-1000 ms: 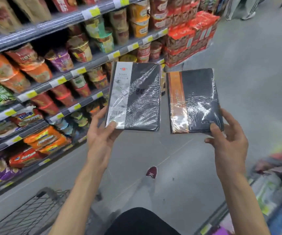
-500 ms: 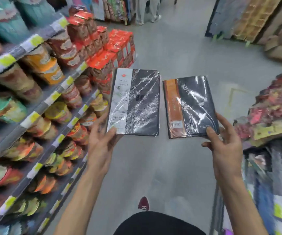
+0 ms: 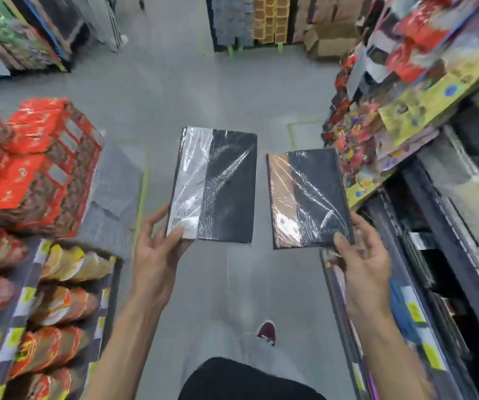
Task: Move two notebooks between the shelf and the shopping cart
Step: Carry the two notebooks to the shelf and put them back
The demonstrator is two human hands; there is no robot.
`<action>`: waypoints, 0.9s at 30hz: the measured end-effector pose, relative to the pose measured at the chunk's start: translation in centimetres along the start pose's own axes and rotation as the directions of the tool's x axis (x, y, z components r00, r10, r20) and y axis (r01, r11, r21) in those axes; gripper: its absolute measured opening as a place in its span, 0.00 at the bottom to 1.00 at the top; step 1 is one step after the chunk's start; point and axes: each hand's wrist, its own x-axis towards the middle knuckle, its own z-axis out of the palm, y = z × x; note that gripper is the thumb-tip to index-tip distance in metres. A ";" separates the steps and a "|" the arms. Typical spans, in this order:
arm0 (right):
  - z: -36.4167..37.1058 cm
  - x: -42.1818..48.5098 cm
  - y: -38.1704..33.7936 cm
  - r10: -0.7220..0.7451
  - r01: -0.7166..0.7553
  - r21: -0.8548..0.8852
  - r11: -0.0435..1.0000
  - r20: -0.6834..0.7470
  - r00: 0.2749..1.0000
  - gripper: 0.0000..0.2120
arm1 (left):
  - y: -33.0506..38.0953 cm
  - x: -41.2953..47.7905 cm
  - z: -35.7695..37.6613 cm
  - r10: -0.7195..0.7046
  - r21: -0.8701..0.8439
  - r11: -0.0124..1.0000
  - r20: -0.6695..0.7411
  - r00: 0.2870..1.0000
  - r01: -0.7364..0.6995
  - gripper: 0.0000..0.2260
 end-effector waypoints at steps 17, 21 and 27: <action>-2.5 -0.4 3.3 0.048 0.017 0.085 0.996 -0.703 0.710 0.22 | -8.2 14.7 12.2 -0.462 0.422 0.867 0.482 0.745 0.264 0.17; -1.8 -2.2 5.6 0.058 0.062 0.113 0.992 -0.819 0.571 0.23 | -10.6 17.0 13.8 -0.549 0.550 0.808 0.573 0.609 0.211 0.16; -2.3 -4.9 7.9 0.084 0.113 0.134 0.984 -0.925 0.370 0.23 | -14.9 17.0 16.9 -0.626 0.602 0.770 0.649 0.432 0.210 0.18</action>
